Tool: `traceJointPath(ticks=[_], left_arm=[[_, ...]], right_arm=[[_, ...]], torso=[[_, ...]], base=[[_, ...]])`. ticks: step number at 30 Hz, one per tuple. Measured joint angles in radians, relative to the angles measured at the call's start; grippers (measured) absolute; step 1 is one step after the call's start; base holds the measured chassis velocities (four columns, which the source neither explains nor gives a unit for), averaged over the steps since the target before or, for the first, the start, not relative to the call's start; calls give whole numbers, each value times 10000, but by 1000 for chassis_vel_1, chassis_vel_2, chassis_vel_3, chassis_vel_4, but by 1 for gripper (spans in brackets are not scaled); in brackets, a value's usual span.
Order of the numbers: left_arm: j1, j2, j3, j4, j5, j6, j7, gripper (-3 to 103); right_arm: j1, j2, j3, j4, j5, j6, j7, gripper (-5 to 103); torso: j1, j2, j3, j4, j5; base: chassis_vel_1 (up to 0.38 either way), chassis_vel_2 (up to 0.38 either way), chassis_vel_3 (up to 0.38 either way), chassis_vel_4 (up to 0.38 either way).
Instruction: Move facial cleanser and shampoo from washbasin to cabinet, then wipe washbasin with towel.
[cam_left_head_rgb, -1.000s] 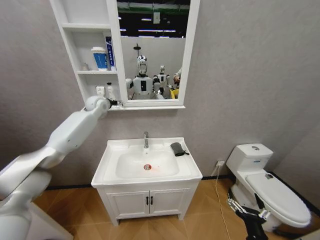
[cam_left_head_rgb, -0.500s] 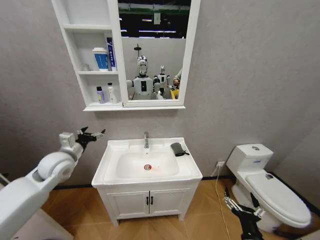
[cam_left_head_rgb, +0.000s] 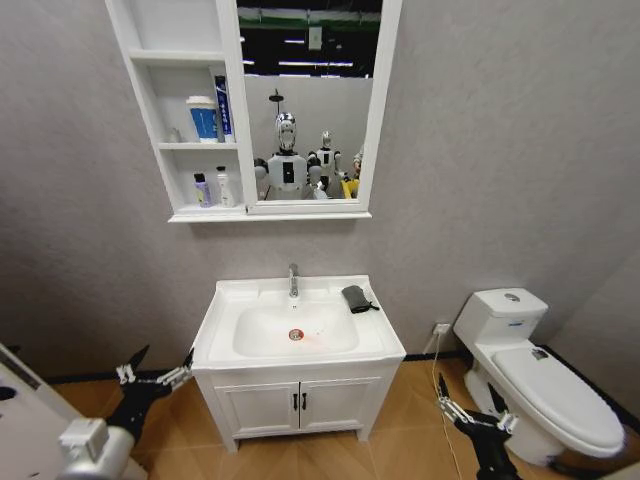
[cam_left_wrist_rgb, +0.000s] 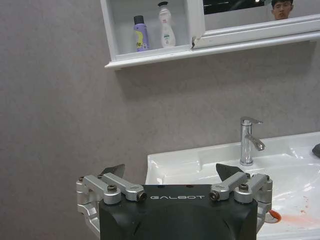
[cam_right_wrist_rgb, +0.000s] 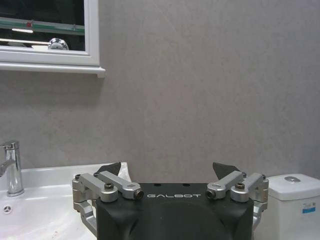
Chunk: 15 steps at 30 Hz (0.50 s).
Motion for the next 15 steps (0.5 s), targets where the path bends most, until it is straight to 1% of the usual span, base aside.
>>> traceJointPath(ticks=[1, 2, 3, 5, 9, 13, 15], left_arm=[[0, 0, 0, 0, 0, 0, 0, 100], [116, -514, 164, -101, 280, -50, 172, 100], [116, -514, 164, -101, 280, -50, 172, 100], [251, -1178, 374, -162, 294, -141, 478, 100], [305, -1408, 396, -158, 309, -168, 630, 100], [275, -1415, 415, -127, 299, -170, 645, 100], [242, -1394, 426, -110, 275, -170, 645, 100]], right_arm=[[0, 0, 0, 0, 0, 0, 0, 100], [55, -79, 1, 5, 73, -128, -101, 100], [55, -79, 1, 5, 73, -128, -101, 100], [93, -172, -18, 39, 247, -290, -173, 100], [43, -257, -26, 139, 462, -414, -200, 100], [-237, -407, 16, 422, 748, -638, -202, 100], [-100, -418, 54, 606, 779, -952, -89, 100]], torso=[[0, 0, 0, 0, 0], [1, -1, 0, -1, -2], [1, -1, 0, -1, -2], [2, -1, 2, 0, -1], [2, -1, 1, -1, -2], [2, -2, 2, -1, -6], [2, -2, 2, -2, -5]], base=[[0, 0, 0, 0], [0, 0, 0, 0], [0, 0, 0, 0], [0, 0, 0, 0], [0, 0, 0, 0], [0, 0, 0, 0], [0, 0, 0, 0]])
